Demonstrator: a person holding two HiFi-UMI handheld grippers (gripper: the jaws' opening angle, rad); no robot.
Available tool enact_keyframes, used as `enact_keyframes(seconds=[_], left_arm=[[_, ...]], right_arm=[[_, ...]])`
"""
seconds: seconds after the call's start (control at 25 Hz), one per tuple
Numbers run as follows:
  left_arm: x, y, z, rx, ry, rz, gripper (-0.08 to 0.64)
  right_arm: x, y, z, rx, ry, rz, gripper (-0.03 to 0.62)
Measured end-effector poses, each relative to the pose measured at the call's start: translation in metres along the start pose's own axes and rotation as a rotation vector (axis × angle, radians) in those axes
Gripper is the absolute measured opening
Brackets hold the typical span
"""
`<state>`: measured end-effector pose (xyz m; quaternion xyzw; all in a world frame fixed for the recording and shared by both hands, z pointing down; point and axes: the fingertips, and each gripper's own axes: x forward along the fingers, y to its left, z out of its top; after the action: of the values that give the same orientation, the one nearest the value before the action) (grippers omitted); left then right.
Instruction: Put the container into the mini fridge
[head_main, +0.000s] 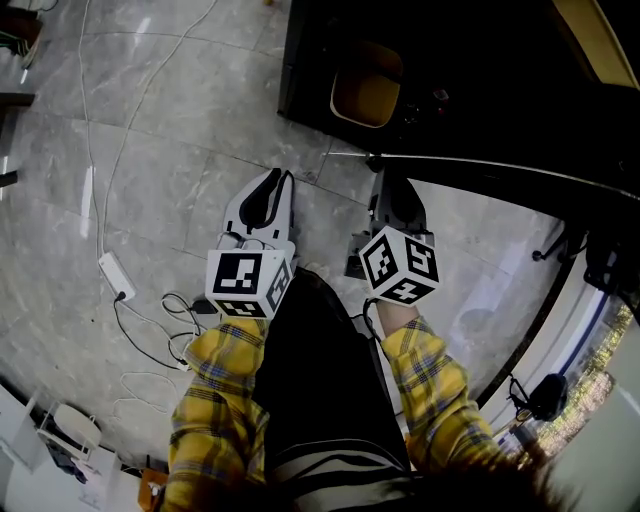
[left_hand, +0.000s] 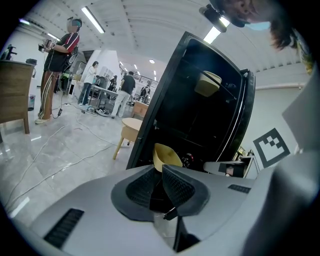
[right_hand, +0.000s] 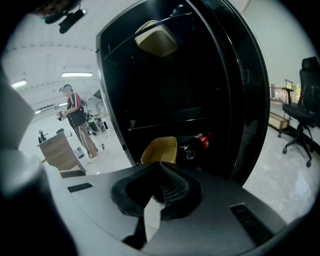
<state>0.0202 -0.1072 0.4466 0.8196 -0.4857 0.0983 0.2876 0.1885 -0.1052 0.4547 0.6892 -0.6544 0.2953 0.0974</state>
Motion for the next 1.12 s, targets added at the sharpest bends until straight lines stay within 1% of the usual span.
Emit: enact_keyframes(seconds=[0.12,0.4,0.6,0.76,0.96,1.12], left_arm=[[-0.001,0.000,-0.002,0.000,0.006,0.001,0.057],[-0.004,0.001,-0.007,-0.001,0.019,0.002,0.057],[-0.006,0.005,-0.009,-0.001,0.025,0.016,0.057],[-0.010,0.012,-0.012,-0.019,0.027,0.040,0.057],[-0.011,0.013,-0.016,-0.010,0.038,0.045,0.057],[-0.011,0.013,-0.018,-0.020,0.039,0.051,0.057]], right_arm=[[-0.006,0.003,0.001,-0.066,-0.010,-0.004,0.026],[-0.015,-0.001,-0.008,-0.117,0.003,-0.025,0.026],[-0.020,0.001,-0.016,-0.169,0.013,-0.020,0.026],[-0.023,0.002,-0.026,-0.188,0.032,-0.008,0.026],[-0.022,0.002,-0.032,-0.193,0.043,0.000,0.026],[-0.022,0.001,-0.033,-0.203,0.045,0.007,0.026]])
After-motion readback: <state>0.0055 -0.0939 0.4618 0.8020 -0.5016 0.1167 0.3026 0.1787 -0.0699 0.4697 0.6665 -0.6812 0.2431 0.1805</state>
